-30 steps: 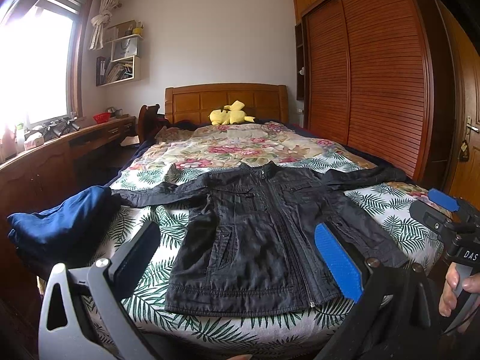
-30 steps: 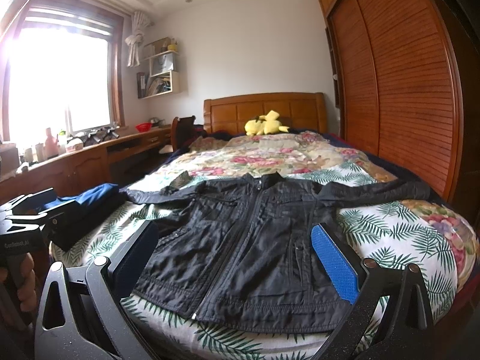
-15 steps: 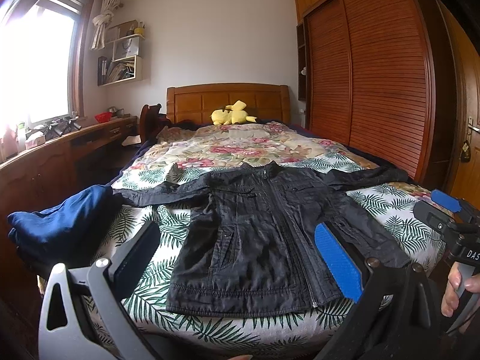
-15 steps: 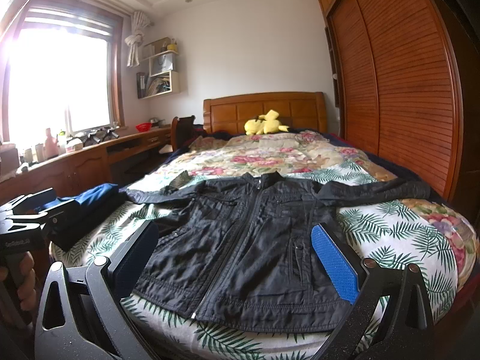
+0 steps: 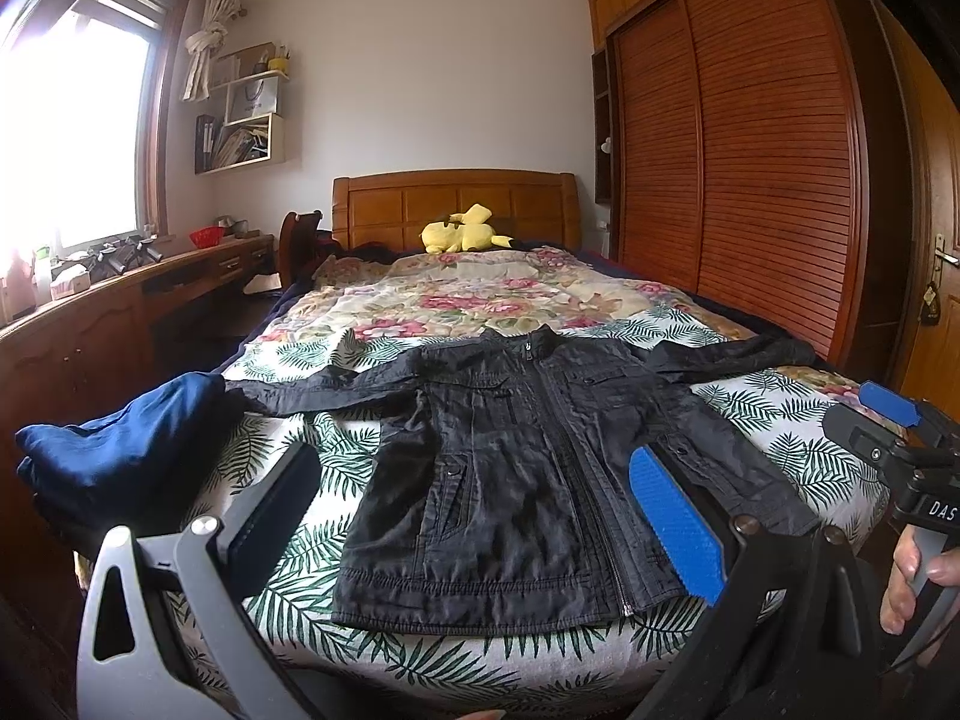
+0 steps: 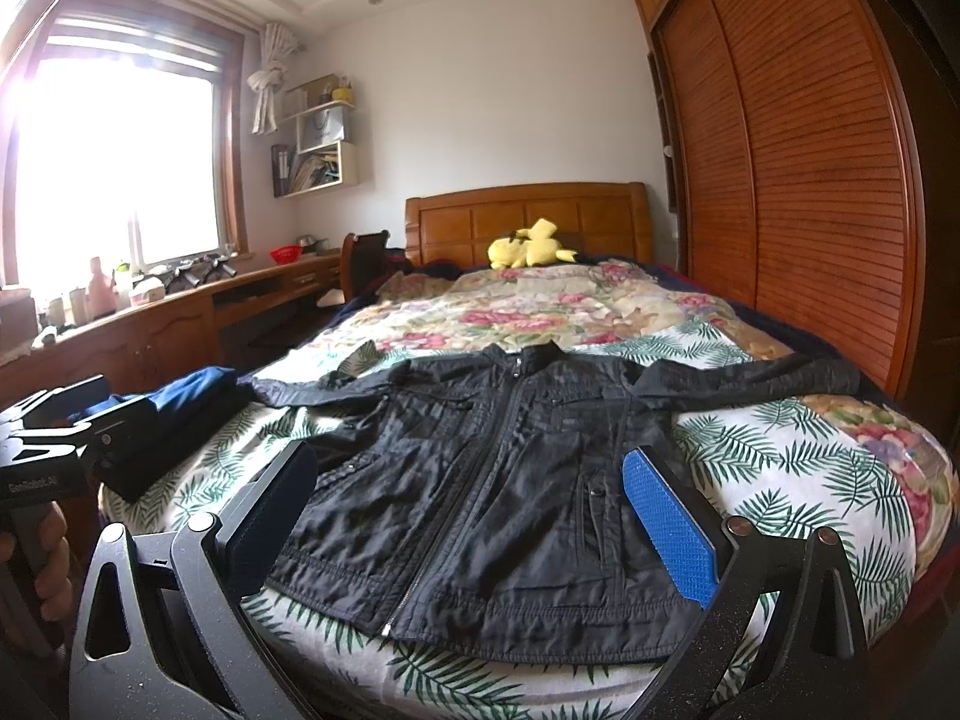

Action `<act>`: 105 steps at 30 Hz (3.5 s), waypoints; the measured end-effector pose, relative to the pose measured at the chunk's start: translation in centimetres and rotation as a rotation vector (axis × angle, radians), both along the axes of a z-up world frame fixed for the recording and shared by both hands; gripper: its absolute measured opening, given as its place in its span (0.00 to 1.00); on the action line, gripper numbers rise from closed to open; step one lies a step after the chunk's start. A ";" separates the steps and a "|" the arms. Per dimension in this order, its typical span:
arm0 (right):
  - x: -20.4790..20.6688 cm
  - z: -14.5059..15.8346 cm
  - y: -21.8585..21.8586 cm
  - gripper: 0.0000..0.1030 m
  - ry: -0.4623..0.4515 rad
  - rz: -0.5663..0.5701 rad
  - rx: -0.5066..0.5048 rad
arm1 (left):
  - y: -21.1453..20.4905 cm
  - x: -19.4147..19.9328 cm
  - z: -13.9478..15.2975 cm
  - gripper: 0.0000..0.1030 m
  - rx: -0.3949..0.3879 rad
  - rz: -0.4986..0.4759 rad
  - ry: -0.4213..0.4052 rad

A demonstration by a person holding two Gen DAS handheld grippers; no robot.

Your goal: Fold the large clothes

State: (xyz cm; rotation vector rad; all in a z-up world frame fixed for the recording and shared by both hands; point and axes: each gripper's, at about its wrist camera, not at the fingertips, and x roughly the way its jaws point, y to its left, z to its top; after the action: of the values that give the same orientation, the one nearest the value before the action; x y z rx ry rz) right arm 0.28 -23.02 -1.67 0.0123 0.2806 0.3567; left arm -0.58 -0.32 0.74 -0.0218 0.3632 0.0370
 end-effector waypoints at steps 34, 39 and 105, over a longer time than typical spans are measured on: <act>6.1 -5.0 3.0 1.00 0.083 0.064 -0.066 | 4.9 4.9 -6.5 1.00 -0.009 0.095 0.143; 9.3 -5.4 4.6 1.00 0.078 0.094 -0.088 | 6.5 6.0 -7.5 1.00 -0.030 0.112 0.177; 27.1 -14.4 14.7 1.00 0.293 0.313 -0.228 | 25.1 39.0 -17.4 0.99 -0.307 0.113 0.457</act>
State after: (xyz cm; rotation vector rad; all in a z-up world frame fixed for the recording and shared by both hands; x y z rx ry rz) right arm 27.35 -8.30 -16.05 -0.2072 0.6149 0.6336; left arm 38.46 24.78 -16.65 -0.3421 0.8218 0.0986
